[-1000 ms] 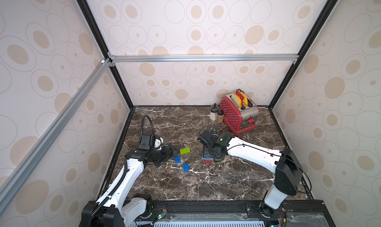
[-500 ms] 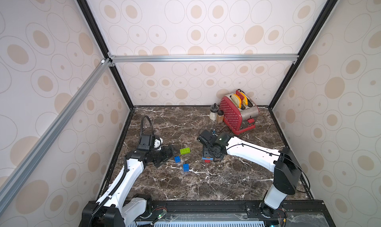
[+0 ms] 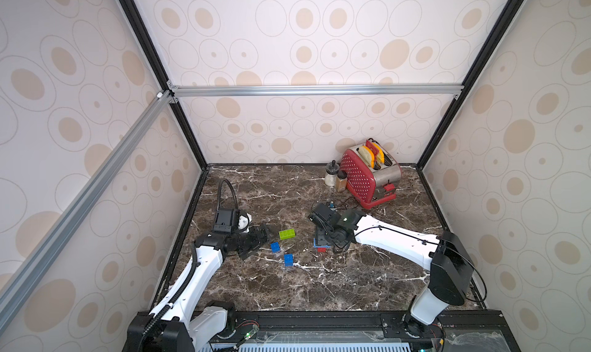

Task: Assemble the letter f with lego
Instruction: Assemble the lego brick with the lego brick.

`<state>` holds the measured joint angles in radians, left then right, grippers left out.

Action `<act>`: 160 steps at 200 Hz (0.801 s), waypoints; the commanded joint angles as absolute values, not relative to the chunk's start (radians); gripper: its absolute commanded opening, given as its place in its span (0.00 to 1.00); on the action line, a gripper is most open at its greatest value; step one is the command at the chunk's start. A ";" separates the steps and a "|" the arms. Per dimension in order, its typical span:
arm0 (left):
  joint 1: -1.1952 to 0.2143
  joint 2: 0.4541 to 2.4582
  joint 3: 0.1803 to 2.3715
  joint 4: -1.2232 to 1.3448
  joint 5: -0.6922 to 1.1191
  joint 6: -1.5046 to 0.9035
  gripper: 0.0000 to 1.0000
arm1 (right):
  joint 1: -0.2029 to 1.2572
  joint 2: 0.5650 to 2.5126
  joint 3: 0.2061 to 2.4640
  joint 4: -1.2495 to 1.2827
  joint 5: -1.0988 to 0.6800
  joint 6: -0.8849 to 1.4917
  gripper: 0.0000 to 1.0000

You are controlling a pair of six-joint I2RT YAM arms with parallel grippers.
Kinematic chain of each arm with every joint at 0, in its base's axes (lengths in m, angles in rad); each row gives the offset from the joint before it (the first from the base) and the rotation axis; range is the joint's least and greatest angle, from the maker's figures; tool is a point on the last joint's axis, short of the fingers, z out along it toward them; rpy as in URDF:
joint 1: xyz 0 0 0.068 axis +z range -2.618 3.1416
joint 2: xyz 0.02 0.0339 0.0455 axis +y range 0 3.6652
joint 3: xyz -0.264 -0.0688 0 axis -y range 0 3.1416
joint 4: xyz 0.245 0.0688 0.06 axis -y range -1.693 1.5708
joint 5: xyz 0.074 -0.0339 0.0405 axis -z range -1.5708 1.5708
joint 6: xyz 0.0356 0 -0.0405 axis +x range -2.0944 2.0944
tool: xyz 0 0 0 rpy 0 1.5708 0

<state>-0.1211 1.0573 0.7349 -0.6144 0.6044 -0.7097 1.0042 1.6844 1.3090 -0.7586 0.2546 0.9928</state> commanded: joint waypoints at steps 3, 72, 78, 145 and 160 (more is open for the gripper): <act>-0.112 1.066 0.736 -0.617 0.603 -0.686 0.98 | 1.006 1.749 1.247 -0.819 0.181 0.940 0.63; -0.112 1.073 0.737 -0.618 0.594 -0.688 0.98 | 1.002 1.770 1.269 -0.844 0.151 0.911 0.64; -0.111 1.076 0.738 -0.618 0.594 -0.687 0.98 | 1.002 1.768 1.262 -0.844 0.153 0.913 0.63; -0.112 1.082 0.737 -0.617 0.590 -0.689 0.98 | 0.991 1.756 1.290 -0.863 0.163 0.897 0.64; -0.112 1.082 0.738 -0.619 0.588 -0.689 0.98 | 0.986 1.761 1.320 -0.878 0.167 0.891 0.63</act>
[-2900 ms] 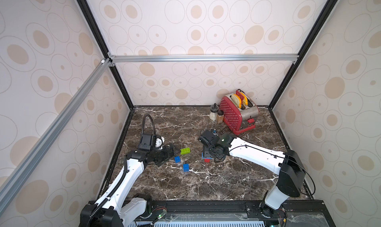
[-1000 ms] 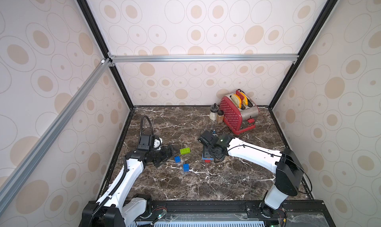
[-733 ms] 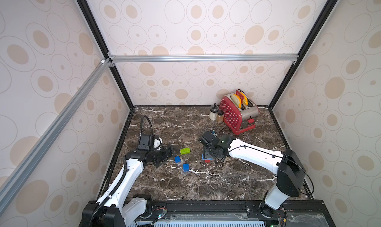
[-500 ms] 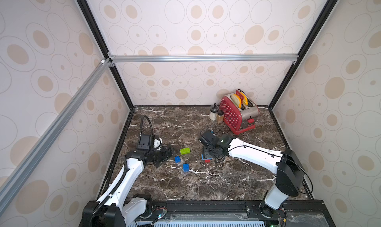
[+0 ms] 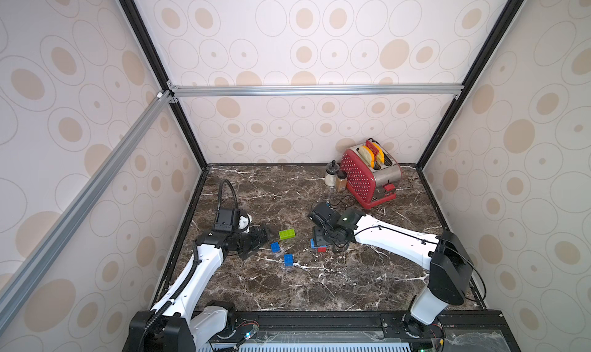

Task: Assemble the letter f with lego
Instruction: Assemble the lego brick with the lego brick.

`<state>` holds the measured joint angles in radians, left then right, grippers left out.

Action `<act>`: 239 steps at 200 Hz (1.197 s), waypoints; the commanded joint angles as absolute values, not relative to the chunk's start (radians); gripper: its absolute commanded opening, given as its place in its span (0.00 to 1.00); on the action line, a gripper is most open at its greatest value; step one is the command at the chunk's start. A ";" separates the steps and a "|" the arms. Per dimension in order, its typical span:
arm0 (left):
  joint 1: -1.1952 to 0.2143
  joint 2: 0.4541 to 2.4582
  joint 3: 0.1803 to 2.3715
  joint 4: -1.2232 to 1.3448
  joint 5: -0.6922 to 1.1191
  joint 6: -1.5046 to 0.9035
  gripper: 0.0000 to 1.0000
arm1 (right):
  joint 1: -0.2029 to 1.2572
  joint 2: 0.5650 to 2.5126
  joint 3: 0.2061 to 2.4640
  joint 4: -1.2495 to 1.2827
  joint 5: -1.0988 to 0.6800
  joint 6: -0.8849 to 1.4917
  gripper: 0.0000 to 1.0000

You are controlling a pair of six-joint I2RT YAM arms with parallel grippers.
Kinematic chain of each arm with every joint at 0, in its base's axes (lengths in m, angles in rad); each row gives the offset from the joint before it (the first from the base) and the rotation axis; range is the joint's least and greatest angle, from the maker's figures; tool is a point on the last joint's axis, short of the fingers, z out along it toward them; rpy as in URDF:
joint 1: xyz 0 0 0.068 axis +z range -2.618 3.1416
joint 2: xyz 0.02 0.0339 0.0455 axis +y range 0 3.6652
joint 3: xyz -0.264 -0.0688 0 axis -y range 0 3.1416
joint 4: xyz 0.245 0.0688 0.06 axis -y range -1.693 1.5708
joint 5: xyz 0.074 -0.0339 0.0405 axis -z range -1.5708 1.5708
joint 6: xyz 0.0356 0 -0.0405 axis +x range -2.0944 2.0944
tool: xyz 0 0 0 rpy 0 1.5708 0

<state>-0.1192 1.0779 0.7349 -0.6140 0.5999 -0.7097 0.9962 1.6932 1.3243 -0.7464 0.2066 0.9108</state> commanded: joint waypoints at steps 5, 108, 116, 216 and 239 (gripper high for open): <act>-0.112 1.081 0.738 -0.620 0.586 -0.689 0.98 | 0.984 1.761 1.328 -0.883 0.168 0.891 0.64; -0.110 1.086 0.738 -0.623 0.580 -0.687 0.98 | 0.959 1.731 1.361 -0.912 0.186 0.908 0.63; -0.110 1.085 0.738 -0.623 0.580 -0.686 0.98 | 0.960 1.730 1.361 -0.915 0.188 0.917 0.63; -0.110 1.086 0.740 -0.626 0.580 -0.684 0.99 | 0.962 1.699 1.327 -0.895 0.209 1.025 0.64; -0.110 1.085 0.739 -0.626 0.581 -0.685 0.99 | 0.962 1.706 1.331 -0.899 0.204 1.036 0.64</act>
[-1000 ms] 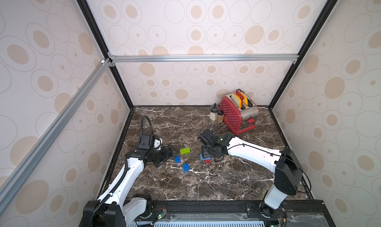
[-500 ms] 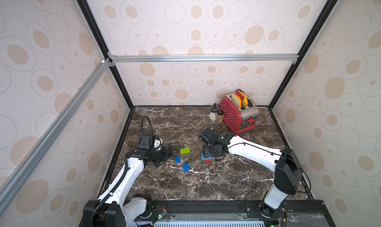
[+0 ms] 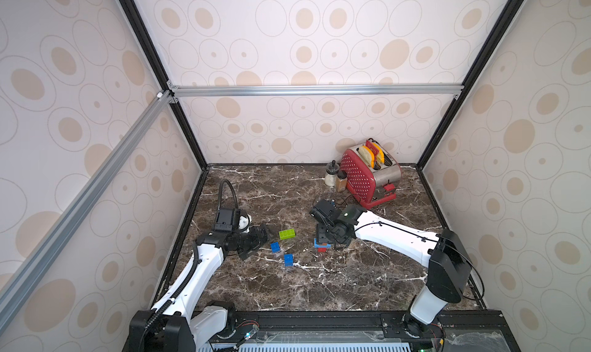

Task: Assemble the letter f with lego
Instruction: Assemble the lego brick with the lego brick.

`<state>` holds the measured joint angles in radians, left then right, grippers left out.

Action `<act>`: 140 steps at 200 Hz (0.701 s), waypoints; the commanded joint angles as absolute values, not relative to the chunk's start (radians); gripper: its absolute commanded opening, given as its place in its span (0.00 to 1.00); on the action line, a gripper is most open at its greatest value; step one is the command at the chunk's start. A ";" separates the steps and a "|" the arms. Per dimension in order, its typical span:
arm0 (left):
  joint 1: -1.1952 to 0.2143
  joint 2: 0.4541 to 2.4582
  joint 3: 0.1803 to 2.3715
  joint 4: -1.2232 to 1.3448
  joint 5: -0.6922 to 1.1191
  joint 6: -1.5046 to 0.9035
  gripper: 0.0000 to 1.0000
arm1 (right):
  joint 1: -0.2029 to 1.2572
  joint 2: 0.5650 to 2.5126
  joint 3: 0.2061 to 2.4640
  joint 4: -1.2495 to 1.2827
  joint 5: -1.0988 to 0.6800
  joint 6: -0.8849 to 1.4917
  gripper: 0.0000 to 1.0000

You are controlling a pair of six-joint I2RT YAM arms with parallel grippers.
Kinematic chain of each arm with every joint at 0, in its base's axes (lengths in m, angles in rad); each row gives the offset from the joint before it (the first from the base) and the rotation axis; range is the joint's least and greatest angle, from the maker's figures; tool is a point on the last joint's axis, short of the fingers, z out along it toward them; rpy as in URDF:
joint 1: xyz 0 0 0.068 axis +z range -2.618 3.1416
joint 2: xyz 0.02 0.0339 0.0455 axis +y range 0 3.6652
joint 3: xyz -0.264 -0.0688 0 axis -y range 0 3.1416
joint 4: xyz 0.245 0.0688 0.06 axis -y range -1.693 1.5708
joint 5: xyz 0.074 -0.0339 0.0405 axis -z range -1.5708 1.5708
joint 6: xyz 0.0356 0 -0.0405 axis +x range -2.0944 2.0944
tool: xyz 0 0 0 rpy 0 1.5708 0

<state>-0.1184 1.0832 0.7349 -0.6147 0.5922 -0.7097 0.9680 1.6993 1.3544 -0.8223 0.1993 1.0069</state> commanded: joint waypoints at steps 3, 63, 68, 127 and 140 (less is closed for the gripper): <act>-0.108 1.085 0.739 -0.626 0.581 -0.685 0.99 | 0.962 1.706 1.331 -0.902 0.204 1.039 0.65; -0.106 1.083 0.737 -0.626 0.586 -0.685 0.99 | 0.984 1.718 1.356 -0.940 0.231 1.061 0.64; -0.104 1.080 0.736 -0.625 0.586 -0.685 0.99 | 0.985 1.719 1.356 -0.943 0.235 1.064 0.65; -0.102 1.077 0.734 -0.624 0.591 -0.684 0.99 | 1.007 1.749 1.379 -0.967 0.250 1.077 0.64; -0.101 1.074 0.733 -0.624 0.591 -0.685 0.99 | 1.008 1.749 1.374 -0.969 0.257 1.081 0.64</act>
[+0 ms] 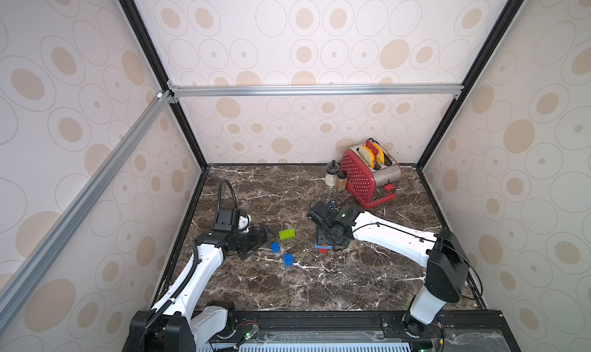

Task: Assemble the letter f with lego
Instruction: Assemble the lego brick with the lego brick, then pick up the lego brick from the center of the board.

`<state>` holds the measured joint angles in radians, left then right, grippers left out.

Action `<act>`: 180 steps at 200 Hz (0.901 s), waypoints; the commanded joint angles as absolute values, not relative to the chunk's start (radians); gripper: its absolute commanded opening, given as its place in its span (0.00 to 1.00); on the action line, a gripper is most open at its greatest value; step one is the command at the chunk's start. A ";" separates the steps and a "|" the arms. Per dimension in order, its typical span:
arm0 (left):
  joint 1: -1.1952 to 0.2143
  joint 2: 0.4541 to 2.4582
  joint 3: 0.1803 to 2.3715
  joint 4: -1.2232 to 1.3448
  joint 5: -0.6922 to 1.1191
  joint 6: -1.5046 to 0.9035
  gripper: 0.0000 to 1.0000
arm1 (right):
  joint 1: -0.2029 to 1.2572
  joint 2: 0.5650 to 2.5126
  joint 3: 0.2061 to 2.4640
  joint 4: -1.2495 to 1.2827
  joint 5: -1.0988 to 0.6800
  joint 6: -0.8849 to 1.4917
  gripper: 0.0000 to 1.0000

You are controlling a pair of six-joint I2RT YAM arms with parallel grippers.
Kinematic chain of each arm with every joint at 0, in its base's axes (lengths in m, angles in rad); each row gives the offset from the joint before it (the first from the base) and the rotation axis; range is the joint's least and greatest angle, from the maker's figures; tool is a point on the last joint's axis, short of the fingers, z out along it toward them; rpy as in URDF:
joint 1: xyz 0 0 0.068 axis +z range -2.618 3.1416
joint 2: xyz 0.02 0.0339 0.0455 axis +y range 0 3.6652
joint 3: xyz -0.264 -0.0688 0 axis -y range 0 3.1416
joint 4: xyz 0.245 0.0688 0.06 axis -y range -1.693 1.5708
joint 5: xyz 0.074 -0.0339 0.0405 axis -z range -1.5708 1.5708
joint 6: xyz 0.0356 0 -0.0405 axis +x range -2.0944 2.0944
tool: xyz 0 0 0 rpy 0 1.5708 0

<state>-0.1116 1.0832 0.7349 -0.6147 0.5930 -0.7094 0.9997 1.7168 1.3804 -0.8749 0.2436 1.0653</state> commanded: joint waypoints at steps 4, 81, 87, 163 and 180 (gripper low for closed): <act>-0.101 1.073 0.734 -0.624 0.591 -0.685 0.99 | 1.009 1.749 1.371 -0.968 0.258 1.083 0.64; -0.096 1.078 0.733 -0.624 0.591 -0.684 0.99 | 1.020 1.748 1.290 -0.922 0.248 1.097 0.64; -0.097 1.076 0.734 -0.626 0.591 -0.684 0.99 | 1.019 1.749 1.283 -0.917 0.246 1.098 0.64; -0.095 1.072 0.732 -0.626 0.588 -0.683 0.99 | 1.019 1.750 1.301 -0.929 0.255 1.063 0.67; -0.095 1.071 0.732 -0.626 0.588 -0.681 0.99 | 1.019 1.755 1.311 -0.938 0.261 1.054 0.67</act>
